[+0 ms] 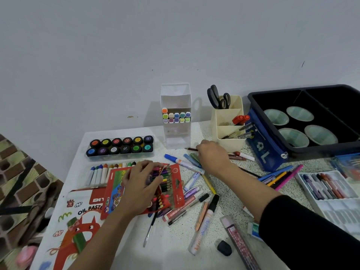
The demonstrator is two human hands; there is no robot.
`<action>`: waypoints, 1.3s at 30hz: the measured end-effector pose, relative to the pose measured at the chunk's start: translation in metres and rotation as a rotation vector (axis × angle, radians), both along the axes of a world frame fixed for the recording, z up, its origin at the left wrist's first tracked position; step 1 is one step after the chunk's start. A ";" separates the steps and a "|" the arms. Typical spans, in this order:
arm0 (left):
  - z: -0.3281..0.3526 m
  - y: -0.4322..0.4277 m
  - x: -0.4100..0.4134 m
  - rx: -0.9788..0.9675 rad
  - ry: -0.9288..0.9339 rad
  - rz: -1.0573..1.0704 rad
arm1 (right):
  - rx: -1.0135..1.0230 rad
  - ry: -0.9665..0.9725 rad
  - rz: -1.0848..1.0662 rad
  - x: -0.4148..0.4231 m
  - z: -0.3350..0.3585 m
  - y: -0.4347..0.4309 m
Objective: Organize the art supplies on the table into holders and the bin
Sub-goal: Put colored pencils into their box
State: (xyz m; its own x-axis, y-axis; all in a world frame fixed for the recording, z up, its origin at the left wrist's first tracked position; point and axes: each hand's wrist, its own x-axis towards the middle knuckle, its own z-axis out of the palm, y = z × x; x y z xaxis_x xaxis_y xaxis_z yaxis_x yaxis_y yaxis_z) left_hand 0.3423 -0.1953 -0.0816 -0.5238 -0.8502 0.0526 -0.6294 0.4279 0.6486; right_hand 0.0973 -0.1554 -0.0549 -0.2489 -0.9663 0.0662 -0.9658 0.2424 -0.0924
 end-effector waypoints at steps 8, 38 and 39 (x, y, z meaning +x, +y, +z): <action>0.000 0.003 0.000 -0.005 -0.022 0.002 | -0.103 0.036 0.006 0.002 0.002 -0.004; 0.001 0.005 0.000 0.028 0.028 0.036 | -0.078 -1.407 -0.149 0.036 0.016 0.064; 0.001 0.005 0.000 0.032 0.017 0.034 | -0.040 -1.328 -0.113 0.031 0.017 0.065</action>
